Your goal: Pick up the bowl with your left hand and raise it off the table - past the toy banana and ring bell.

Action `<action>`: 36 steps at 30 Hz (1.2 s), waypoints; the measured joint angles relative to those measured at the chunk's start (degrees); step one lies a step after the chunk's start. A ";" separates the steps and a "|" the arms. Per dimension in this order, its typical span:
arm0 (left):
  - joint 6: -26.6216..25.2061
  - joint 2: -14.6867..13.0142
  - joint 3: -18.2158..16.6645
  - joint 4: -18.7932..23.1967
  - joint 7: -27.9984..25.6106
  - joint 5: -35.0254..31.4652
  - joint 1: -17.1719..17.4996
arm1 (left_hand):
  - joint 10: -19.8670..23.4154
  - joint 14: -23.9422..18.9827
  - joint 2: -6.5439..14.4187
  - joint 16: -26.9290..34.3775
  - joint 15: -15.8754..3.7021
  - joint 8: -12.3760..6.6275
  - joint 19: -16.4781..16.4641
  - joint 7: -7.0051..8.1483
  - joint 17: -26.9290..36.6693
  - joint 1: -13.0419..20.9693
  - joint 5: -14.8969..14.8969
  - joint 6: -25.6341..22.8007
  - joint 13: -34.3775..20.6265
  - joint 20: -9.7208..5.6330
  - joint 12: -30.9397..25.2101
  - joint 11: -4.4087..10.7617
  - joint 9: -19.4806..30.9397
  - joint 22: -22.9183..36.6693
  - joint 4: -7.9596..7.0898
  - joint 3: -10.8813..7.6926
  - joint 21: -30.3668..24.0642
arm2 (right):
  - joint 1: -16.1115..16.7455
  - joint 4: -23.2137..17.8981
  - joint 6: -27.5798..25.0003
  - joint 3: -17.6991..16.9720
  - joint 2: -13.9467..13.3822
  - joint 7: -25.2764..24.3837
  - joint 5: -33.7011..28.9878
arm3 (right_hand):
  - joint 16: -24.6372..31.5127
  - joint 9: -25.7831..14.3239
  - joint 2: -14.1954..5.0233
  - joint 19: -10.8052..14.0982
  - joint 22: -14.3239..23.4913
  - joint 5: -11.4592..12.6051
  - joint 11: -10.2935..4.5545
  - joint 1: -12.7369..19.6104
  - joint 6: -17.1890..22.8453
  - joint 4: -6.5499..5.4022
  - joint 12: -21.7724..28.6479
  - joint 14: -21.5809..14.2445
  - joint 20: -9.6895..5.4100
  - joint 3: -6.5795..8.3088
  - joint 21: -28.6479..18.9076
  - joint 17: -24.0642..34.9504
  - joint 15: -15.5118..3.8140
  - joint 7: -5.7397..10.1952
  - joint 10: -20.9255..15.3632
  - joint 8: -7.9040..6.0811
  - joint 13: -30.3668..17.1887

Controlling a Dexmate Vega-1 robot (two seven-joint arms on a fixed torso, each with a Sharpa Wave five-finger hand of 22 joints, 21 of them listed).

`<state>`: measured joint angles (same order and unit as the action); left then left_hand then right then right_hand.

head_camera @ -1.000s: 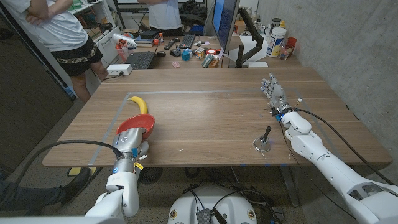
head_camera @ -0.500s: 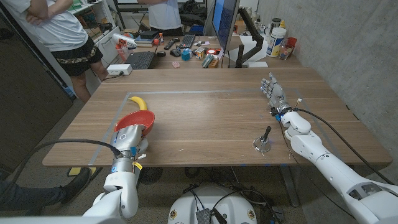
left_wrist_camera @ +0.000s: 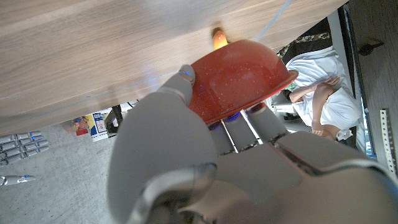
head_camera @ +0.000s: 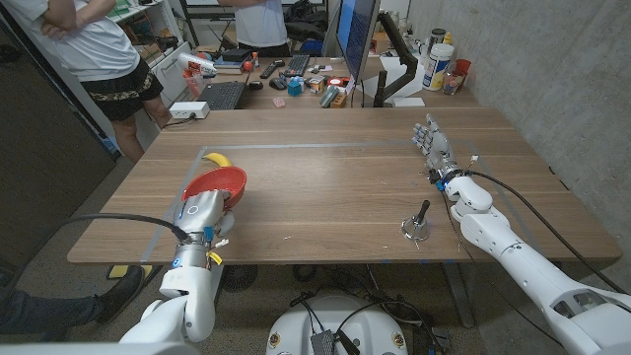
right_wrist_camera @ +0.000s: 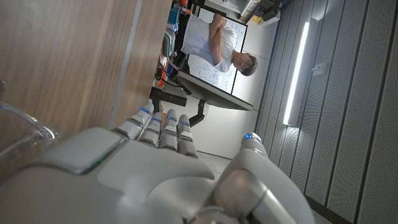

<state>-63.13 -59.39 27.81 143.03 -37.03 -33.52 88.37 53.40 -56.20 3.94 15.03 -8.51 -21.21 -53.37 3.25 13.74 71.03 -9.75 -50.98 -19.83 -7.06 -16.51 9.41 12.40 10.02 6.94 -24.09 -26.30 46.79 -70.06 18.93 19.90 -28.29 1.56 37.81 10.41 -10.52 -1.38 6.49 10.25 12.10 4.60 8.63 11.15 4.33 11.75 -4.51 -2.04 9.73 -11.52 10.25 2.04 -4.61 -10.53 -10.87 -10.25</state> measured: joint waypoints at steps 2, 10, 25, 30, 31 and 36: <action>0.00 -0.30 -0.24 0.29 0.15 0.00 0.00 | 0.00 0.00 0.00 0.00 0.00 -0.01 0.00 0.00 0.00 0.00 0.01 0.00 0.00 0.00 0.00 0.00 0.00 0.00 0.00 0.00 0.00 | 0.00 0.00 -0.13 0.00 0.00 -0.09 -0.01 | 0.00 0.00 0.00 0.00 0.00 0.00 0.00 0.00 0.00 0.00 0.00 0.00 0.00 0.00 0.00 0.00 0.00 0.00 0.00 0.00 0.00; 0.62 -1.13 -0.71 1.06 1.41 -0.77 -0.22 | 0.00 0.00 0.00 -0.12 0.00 -0.26 0.30 0.00 0.00 -0.01 0.02 0.00 -0.25 0.11 0.21 -0.01 -0.02 -0.01 0.00 0.00 0.00 | 0.09 -0.54 -0.43 -0.13 -0.36 -0.28 -0.07 | 0.00 0.00 -0.23 0.00 0.00 0.00 0.00 0.23 0.00 0.00 0.00 0.00 0.00 0.00 0.00 0.00 0.00 0.00 0.00 0.00 0.00; 0.55 -2.91 -1.20 2.65 3.45 -3.52 -1.18 | 0.33 0.00 -0.01 -0.22 0.00 -0.25 0.32 0.00 0.26 -0.62 0.17 0.00 -0.52 0.12 0.21 0.12 -0.04 -0.04 0.00 0.00 0.02 | -0.02 -0.65 -0.64 -0.19 -0.47 -0.42 -0.15 | 0.00 0.00 -0.23 0.00 0.00 0.00 0.00 0.23 0.00 0.24 0.00 0.00 0.00 -0.24 0.00 0.00 0.00 0.00 0.00 0.00 0.00; 0.27 -3.48 -1.46 3.11 4.14 -4.67 -1.41 | 0.44 0.00 -0.08 -0.22 0.00 -0.24 0.43 0.00 0.25 -0.71 -0.06 0.00 -0.64 0.20 0.43 0.21 -0.02 -0.04 0.00 0.00 0.03 | -0.24 -0.40 -0.64 -0.16 -0.30 -0.42 -0.23 | 0.00 0.00 -0.23 0.00 0.00 0.00 0.00 0.23 0.00 0.24 0.00 0.00 0.00 -0.24 0.00 0.00 0.00 0.00 0.00 0.00 0.00; 0.20 -3.58 -1.53 3.21 4.24 -4.87 -1.43 | 0.44 0.00 -0.08 -0.29 0.00 -0.24 0.43 0.00 0.25 -0.71 -0.06 0.00 -0.75 0.20 0.43 0.21 -0.02 -0.04 0.00 0.00 0.03 | -0.27 -0.37 -0.64 -0.14 -0.27 -0.43 -0.25 | 0.00 0.00 -0.23 0.00 0.00 0.00 0.00 0.23 0.00 0.24 0.00 0.00 0.00 -0.24 0.00 0.00 0.00 0.00 0.00 0.00 0.00; 0.02 -4.00 -1.95 3.72 4.86 -6.05 -1.44 | 0.52 0.00 -0.13 -0.44 0.00 -0.24 0.53 0.00 0.25 -1.10 -0.06 0.00 -0.79 0.14 0.43 0.12 0.00 -0.03 0.00 0.00 0.25 | -0.43 -0.10 -0.64 -0.01 -0.07 -0.50 -0.34 | 0.00 0.00 -0.23 0.00 0.00 0.00 0.00 0.23 0.00 0.24 0.00 0.00 0.00 -0.24 0.00 0.00 0.00 0.00 0.00 0.00 0.00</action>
<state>-63.12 -63.39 25.85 146.74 -32.17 -39.57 86.93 53.92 -56.20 3.82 14.59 -8.51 -21.45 -52.84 3.24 13.99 69.93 -9.82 -50.98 -20.62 -6.93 -16.08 9.53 12.40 9.99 6.94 -24.10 -26.05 46.37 -70.16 18.29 19.89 -28.36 1.06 37.47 10.41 -10.52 -1.61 6.49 10.25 12.10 4.60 8.86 11.15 4.57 11.74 -4.51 -2.04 9.49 -11.52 10.25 2.04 -4.60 -10.53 -10.87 -10.24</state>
